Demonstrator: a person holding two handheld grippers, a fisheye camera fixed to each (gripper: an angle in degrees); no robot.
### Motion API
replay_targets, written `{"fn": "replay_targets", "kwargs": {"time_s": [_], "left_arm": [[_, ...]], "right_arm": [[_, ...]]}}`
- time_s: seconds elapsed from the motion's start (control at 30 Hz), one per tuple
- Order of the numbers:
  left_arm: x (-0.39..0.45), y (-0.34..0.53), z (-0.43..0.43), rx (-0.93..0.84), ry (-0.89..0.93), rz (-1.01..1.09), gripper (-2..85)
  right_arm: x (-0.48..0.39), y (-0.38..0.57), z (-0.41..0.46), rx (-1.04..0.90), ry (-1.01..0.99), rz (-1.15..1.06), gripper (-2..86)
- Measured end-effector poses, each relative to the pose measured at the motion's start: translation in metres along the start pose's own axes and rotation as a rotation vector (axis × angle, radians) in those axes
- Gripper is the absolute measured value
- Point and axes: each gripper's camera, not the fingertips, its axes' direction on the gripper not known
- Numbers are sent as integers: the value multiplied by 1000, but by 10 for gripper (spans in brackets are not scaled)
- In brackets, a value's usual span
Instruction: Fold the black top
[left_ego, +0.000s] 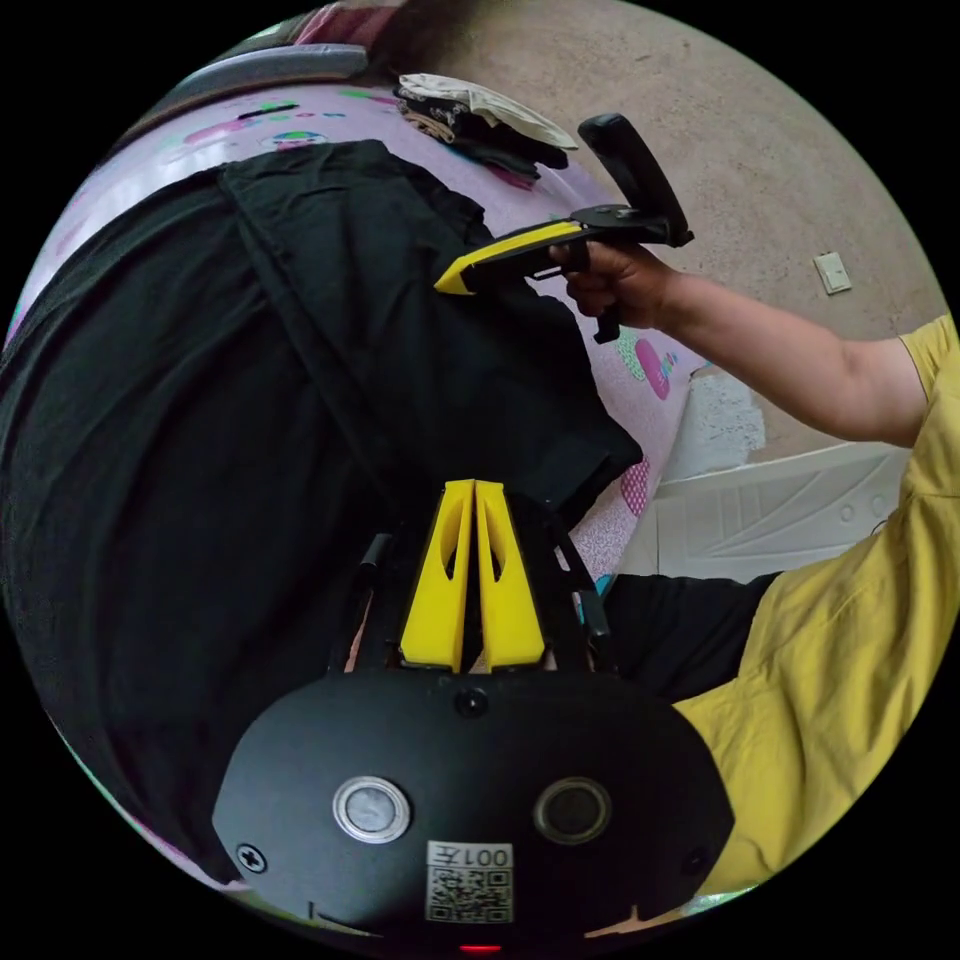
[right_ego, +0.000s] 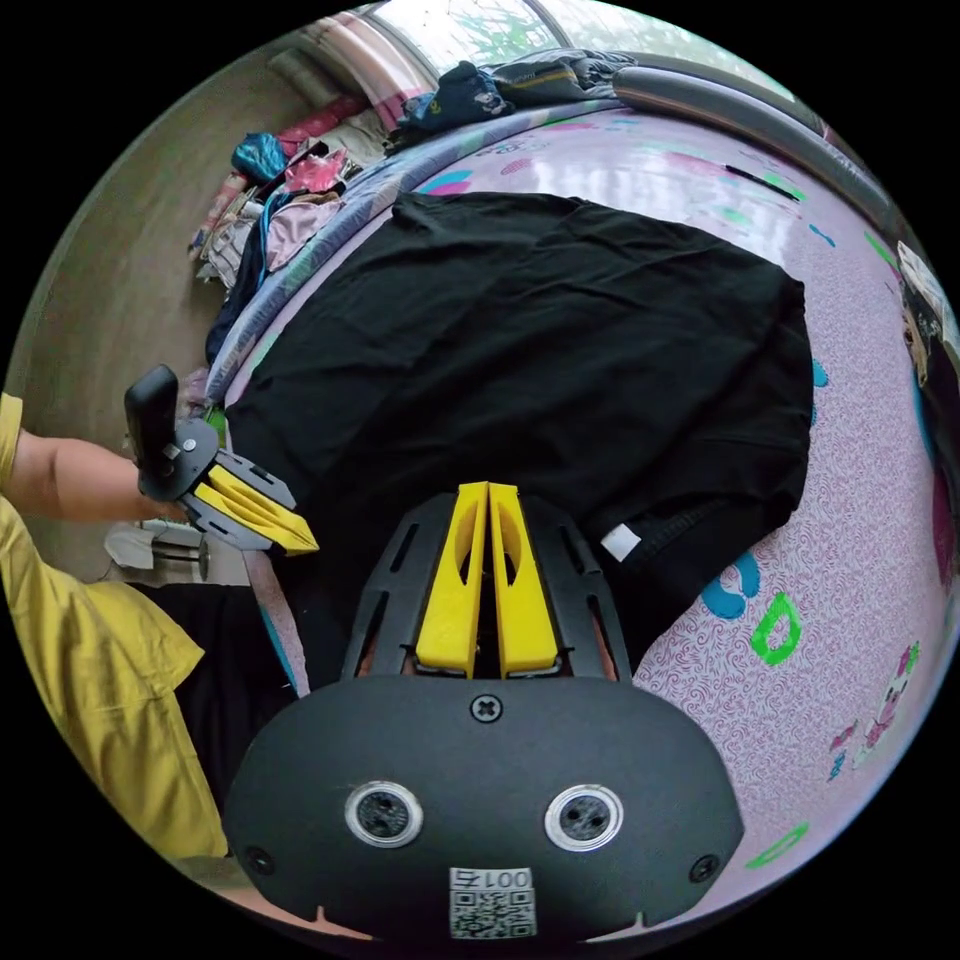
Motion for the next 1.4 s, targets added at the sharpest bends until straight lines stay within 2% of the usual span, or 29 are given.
{"fn": "replay_targets", "kwargs": {"time_s": [0.2,0.37,0.5,0.73,0.9,1.03,1.2,1.4], "left_arm": [[-10,60,-27,99,-118,-202,-16],[-36,150,-54,235,-199,-576,-15],[-51,218,-64,375,-249,-822,-15],[-93,349,-39,697,-66,-1237,-15],[-131,400,-15,796,6,-1289,-11],[-181,440,7,835,131,-1293,-4],[-218,468,22,804,177,-1283,0],[-252,473,39,762,234,-1181,1]], "right_arm": [[-10,4,-32,83,-111,-38,-1],[-11,-12,-44,115,-173,-36,-1],[-20,-50,-50,133,-236,-137,0],[-37,-144,-39,41,-282,-326,2],[-50,-262,-32,50,-382,-412,13],[-62,-341,-24,34,-408,-464,34],[-75,-455,16,-104,-457,-499,76],[-85,-546,56,-141,-538,-488,83]]}}
